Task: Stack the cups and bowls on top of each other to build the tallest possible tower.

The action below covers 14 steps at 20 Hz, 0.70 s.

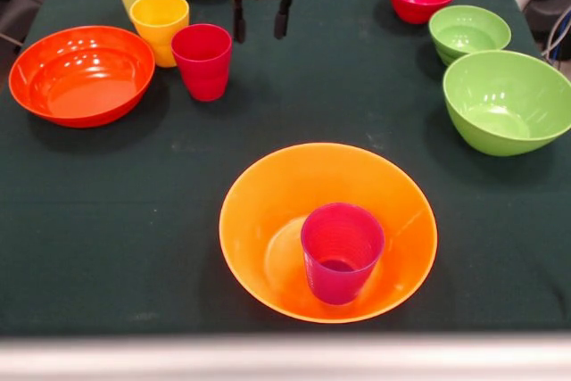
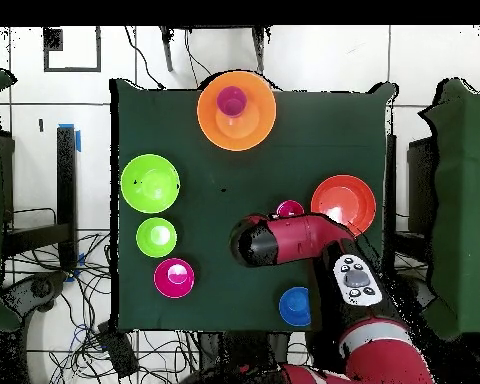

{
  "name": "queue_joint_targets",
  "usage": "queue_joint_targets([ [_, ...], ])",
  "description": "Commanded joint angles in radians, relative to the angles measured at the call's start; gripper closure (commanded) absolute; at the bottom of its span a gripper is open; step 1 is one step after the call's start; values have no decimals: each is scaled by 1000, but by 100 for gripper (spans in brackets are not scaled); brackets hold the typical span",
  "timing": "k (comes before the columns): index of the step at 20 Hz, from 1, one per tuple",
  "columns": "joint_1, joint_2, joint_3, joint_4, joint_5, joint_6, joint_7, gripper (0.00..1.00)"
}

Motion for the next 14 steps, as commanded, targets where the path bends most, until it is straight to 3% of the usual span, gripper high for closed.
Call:
queue_joint_targets([
  [1, 38, 74, 77, -16, 59, 53, 95, 0],
  [14, 205, 118, 11, 2, 170, 32, 210, 0],
])
